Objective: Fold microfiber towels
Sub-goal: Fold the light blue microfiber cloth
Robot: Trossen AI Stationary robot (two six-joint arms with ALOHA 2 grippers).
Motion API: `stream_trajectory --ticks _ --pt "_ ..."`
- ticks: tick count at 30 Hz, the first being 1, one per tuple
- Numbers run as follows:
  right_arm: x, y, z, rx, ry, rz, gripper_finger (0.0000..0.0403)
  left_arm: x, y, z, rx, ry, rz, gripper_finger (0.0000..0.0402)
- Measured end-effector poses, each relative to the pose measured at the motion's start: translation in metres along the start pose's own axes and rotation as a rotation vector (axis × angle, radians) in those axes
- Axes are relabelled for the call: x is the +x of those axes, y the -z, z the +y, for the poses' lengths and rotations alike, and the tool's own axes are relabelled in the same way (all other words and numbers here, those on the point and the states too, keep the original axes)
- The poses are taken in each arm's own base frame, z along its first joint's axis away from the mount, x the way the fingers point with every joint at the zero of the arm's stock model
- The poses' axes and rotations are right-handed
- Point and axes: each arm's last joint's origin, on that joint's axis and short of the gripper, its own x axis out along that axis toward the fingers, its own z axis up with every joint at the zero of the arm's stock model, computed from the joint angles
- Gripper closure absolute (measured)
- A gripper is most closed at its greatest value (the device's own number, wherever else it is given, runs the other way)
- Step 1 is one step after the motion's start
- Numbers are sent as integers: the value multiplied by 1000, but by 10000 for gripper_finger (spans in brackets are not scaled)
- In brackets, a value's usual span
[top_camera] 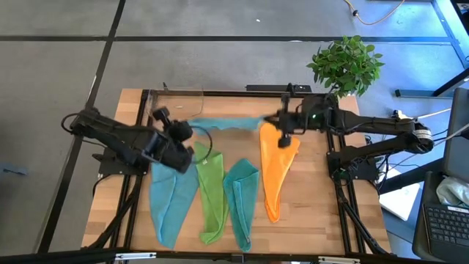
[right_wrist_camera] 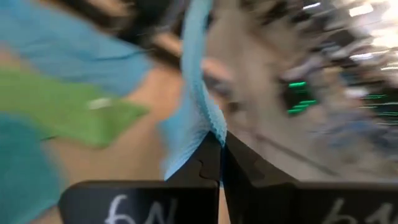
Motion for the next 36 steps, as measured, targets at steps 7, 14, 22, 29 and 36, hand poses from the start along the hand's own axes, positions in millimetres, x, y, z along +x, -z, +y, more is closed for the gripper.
stream_trajectory --ticks 7,14,22,29,36 --pt "-5 -4 40 107 -358 23 398 -30 9 -57 -62 211 -18 402" --pt "-14 -13 67 235 -610 12 398 -56 15 -108 -137 398 -88 402" --pt "-25 -18 96 308 -786 94 398 -67 27 -167 -139 537 -60 402" --pt "-20 9 134 326 -832 147 398 -61 40 -208 -93 593 15 402" --pt "-12 44 157 367 -790 157 398 -55 42 -214 -97 578 42 402"
